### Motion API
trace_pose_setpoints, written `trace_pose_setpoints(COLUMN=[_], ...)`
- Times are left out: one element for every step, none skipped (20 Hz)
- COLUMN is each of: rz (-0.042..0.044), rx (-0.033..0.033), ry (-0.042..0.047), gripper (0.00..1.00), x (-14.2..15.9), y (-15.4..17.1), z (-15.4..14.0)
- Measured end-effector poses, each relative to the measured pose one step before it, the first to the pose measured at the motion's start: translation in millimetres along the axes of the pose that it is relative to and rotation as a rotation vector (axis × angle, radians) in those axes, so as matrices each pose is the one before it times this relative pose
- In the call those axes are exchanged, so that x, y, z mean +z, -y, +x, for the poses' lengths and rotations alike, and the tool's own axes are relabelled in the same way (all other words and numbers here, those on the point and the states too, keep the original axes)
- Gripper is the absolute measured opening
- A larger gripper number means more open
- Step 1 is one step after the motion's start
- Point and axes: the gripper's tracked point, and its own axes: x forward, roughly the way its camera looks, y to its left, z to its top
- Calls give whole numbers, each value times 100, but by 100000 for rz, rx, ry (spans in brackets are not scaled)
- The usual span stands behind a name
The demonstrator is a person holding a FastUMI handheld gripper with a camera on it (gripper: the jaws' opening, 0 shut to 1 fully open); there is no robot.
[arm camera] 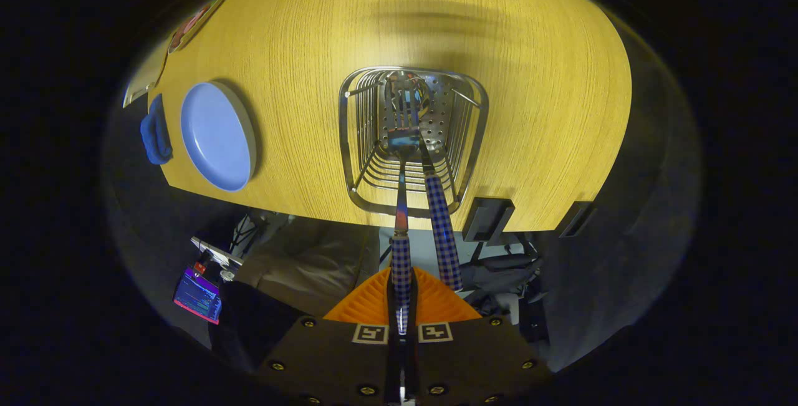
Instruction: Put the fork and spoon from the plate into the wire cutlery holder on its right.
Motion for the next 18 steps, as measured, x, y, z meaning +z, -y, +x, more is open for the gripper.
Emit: trace_pose_setpoints(rz=[-315, -243, -545, -183, 321, 85, 70, -546, -337, 297, -296, -442, -104, 13, -119, -213, 219, 304], rx=[-74, -225, -592, -483, -379, -1253, -579, -541, -411, 271, -246, -299, 1052, 294, -274, -137, 56, 244], ry=[-944, -995, -463, -163, 417, 823, 384, 993, 211, 296, 34, -82, 614, -119, -172, 367, 761, 1125], gripper=[3, 3, 3, 8, 8, 8, 8, 9, 13, 13, 13, 13, 13, 19, 20, 20, 20, 20], x=[40, 114, 253, 317, 268, 422, 292, 41, 49, 146, 18, -103, -53, 3, -96, 29, 56, 1], y=[-98, -142, 75, 130, 37, 211, 141, -82, 77, -161, -17, 70, -174, -66, 114, 91, 55, -61], z=[-89, -87, -87, -135, -118, -410, -63, -101, -95, -457, -148, 117, 525, -171, -100, -284, -168, -195])
